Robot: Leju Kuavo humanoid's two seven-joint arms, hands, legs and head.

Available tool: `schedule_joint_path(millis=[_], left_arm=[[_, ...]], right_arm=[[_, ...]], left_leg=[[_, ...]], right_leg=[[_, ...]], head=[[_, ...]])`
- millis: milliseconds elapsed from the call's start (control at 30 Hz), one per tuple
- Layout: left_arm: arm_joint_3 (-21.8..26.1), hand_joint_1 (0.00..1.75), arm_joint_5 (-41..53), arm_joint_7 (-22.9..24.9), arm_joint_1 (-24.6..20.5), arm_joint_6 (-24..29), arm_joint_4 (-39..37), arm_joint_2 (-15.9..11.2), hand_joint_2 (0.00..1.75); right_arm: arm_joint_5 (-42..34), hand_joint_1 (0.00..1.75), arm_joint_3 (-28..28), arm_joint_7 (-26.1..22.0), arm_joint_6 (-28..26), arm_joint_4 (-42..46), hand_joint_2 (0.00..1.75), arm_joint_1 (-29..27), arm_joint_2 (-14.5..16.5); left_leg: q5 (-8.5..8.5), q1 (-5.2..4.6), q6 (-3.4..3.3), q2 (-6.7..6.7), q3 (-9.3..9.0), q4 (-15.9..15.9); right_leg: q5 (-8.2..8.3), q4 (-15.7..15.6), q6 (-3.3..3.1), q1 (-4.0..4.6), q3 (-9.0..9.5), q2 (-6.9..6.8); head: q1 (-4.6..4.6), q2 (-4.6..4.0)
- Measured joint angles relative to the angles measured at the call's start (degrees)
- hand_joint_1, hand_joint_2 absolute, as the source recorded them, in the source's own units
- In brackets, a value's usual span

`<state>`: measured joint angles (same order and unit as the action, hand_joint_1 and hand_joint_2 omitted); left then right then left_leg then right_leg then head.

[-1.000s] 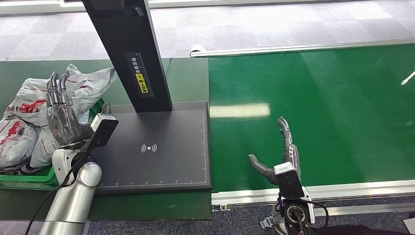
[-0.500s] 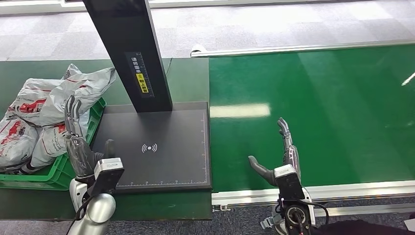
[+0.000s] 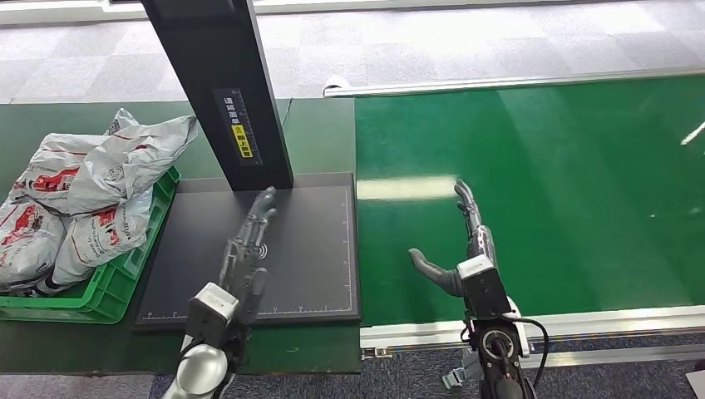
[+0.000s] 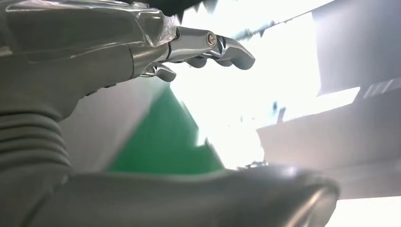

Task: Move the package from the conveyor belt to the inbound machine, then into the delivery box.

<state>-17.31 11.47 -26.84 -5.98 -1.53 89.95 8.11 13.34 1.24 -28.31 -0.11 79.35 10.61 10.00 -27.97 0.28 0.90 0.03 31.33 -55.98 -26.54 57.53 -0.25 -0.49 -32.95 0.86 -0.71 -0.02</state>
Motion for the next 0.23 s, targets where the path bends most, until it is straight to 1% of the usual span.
schedule_joint_path(millis=[33,67,100,200,233], left_arm=[[-0.2,0.0,-2.8,1.0,-0.1,-3.7,-2.3,0.4,1.75],[-0.3,0.0,-4.9,1.9,-0.2,-6.4,-4.7,0.8,1.75],[-0.3,0.0,-6.2,2.4,-0.4,-7.7,-7.1,1.2,1.75],[-0.1,0.0,-8.1,4.2,-1.2,-8.7,-13.4,1.7,1.75],[0.0,0.0,-8.4,4.5,-1.4,-8.8,-14.3,1.8,1.75]], right_arm=[[-1.8,0.0,0.4,1.8,2.2,-0.6,1.75,0.5,0.1],[-3.6,0.0,0.8,3.2,4.3,-1.3,1.75,0.9,0.2],[-5.3,0.0,1.1,4.0,5.9,-1.9,1.75,1.0,0.2],[-8.9,0.0,1.6,5.1,8.0,-3.5,1.75,1.0,0.6],[-9.4,0.0,1.6,5.3,8.1,-3.7,1.75,1.0,0.7]], left_leg=[[0.0,0.0,0.0,0.0,-0.02,0.0],[0.0,0.01,0.0,0.0,-0.03,0.0],[0.01,0.01,0.0,-0.01,-0.03,0.0],[0.01,0.04,0.0,-0.02,0.0,0.0],[0.01,0.04,0.0,-0.02,0.0,0.0]], right_leg=[[0.0,0.0,0.0,0.0,0.0,0.0],[0.0,0.0,0.0,0.0,0.0,0.0],[0.0,0.0,0.0,0.01,0.0,-0.01],[0.0,0.0,0.0,0.04,-0.01,-0.01],[0.0,0.0,0.0,0.05,-0.01,-0.01]], head=[[0.0,0.0],[0.01,0.0],[0.0,0.0],[-0.01,0.0],[-0.01,0.0]])
